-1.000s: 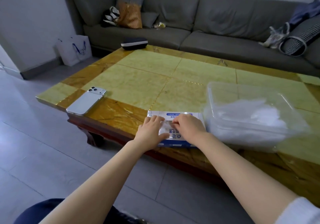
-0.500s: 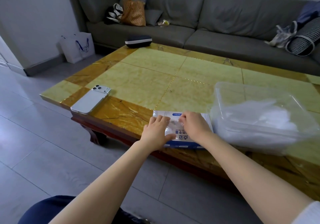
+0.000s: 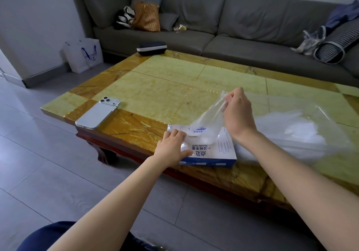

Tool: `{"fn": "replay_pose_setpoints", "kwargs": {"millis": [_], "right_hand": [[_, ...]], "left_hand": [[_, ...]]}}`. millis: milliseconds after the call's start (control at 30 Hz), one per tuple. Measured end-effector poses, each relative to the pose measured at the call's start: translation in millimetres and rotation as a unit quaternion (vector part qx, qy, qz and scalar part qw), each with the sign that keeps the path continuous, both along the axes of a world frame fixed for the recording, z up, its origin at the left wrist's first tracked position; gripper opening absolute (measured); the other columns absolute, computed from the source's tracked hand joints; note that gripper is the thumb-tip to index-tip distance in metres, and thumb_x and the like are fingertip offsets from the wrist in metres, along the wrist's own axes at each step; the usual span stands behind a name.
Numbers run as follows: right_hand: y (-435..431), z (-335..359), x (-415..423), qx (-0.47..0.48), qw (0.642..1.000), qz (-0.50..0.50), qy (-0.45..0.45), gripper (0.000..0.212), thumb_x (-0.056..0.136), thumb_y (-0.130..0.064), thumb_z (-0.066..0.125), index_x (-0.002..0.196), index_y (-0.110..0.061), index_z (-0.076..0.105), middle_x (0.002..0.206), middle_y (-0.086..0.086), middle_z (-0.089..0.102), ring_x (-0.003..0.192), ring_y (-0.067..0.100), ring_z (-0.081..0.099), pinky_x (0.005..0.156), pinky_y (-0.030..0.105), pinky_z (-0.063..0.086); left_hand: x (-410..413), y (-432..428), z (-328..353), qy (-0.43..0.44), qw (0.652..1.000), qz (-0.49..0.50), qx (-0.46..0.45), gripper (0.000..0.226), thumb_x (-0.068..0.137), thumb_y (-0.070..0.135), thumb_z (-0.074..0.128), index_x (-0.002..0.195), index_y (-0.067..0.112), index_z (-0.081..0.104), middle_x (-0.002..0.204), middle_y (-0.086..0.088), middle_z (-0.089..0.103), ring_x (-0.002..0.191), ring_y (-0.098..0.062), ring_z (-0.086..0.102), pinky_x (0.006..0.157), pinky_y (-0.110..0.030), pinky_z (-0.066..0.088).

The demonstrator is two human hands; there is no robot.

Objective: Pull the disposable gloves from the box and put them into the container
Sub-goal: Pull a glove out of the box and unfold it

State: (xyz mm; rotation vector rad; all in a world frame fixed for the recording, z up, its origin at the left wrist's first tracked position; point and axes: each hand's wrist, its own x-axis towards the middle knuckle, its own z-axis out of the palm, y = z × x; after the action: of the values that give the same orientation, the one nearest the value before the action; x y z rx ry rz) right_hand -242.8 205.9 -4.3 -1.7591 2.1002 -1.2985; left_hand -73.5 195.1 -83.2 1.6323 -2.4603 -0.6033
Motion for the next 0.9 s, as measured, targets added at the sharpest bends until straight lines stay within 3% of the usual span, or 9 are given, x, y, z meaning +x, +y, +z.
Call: {"fn": "replay_pose_setpoints", "kwargs": {"millis": [167,267,467,567,633,700,800,900], "right_hand": [[-1,34,-16,-0.080,0.997,-0.019,-0.006,0.015,0.099,-0.007,0.030,0.089,-0.009,0.040,0.087,0.014,0.054,0.076,0.030,0.052,0.064,0.043,0.045],[2,46,-32,-0.075,0.996,-0.033,-0.032,0.016,0.100,-0.008,0.031,0.088,-0.008,0.041,0.087,0.011,0.053,0.079,0.034,0.057,0.071,0.051,0.051],[12,60,-64,-0.046,0.995,-0.033,-0.079,0.018,0.101,-0.013,0.037,0.091,-0.007,0.050,0.091,0.005,0.058,0.091,0.028,0.058,0.085,0.050,0.050],[21,60,-74,-0.003,0.993,0.008,-0.119,0.021,0.101,-0.010,0.036,0.092,-0.004,0.053,0.083,0.001,0.059,0.090,0.025,0.059,0.081,0.041,0.054],[29,59,-76,0.052,0.984,0.079,-0.149,0.023,0.102,-0.009,0.035,0.090,-0.005,0.054,0.083,0.001,0.061,0.085,0.020,0.060,0.072,0.027,0.054],[39,58,-79,0.123,0.970,0.154,-0.139,0.025,0.102,-0.011,0.036,0.087,-0.011,0.056,0.089,0.004,0.065,0.086,0.017,0.062,0.071,0.022,0.053],[49,56,-81,0.180,0.954,0.221,-0.097,0.022,0.100,-0.016,0.040,0.091,-0.018,0.060,0.095,0.001,0.065,0.092,0.013,0.062,0.081,0.024,0.053],[54,58,-83,0.183,0.949,0.242,-0.087,0.021,0.100,-0.015,0.043,0.093,-0.021,0.061,0.099,-0.002,0.063,0.097,0.012,0.060,0.086,0.026,0.052]], "left_hand": [[-2,2,-3,0.010,1.000,0.006,0.000,0.062,0.090,0.041,0.057,0.141,0.019,0.031,0.144,0.001,0.032,0.134,-0.020,0.023,0.104,-0.037,0.033],[-1,3,-3,0.021,1.000,0.004,0.004,0.061,0.091,0.040,0.057,0.141,0.019,0.031,0.144,0.001,0.033,0.134,-0.020,0.023,0.105,-0.037,0.034],[2,-6,17,0.057,0.998,-0.010,0.033,0.051,0.091,0.024,0.057,0.138,0.018,0.037,0.143,-0.001,0.040,0.131,-0.021,0.034,0.107,-0.039,0.035],[-7,-12,50,0.141,0.990,0.013,-0.024,0.040,0.096,0.018,0.051,0.135,0.016,0.042,0.138,-0.002,0.048,0.125,-0.019,0.045,0.104,-0.034,0.038],[-21,-11,79,0.213,0.975,0.010,-0.061,0.036,0.096,0.020,0.050,0.131,0.016,0.046,0.134,0.000,0.050,0.122,-0.017,0.048,0.098,-0.029,0.039],[-40,-5,103,0.267,0.962,-0.035,-0.053,0.037,0.095,0.028,0.052,0.129,0.018,0.048,0.131,0.001,0.051,0.120,-0.015,0.048,0.095,-0.028,0.041],[-68,8,122,0.281,0.953,-0.111,0.011,0.047,0.090,0.043,0.055,0.131,0.021,0.047,0.128,0.005,0.051,0.116,-0.011,0.048,0.091,-0.027,0.042],[-89,14,125,0.263,0.955,-0.139,0.005,0.038,0.086,0.036,0.064,0.118,0.018,0.055,0.108,0.006,0.059,0.098,-0.010,0.058,0.079,-0.021,0.049]]}}
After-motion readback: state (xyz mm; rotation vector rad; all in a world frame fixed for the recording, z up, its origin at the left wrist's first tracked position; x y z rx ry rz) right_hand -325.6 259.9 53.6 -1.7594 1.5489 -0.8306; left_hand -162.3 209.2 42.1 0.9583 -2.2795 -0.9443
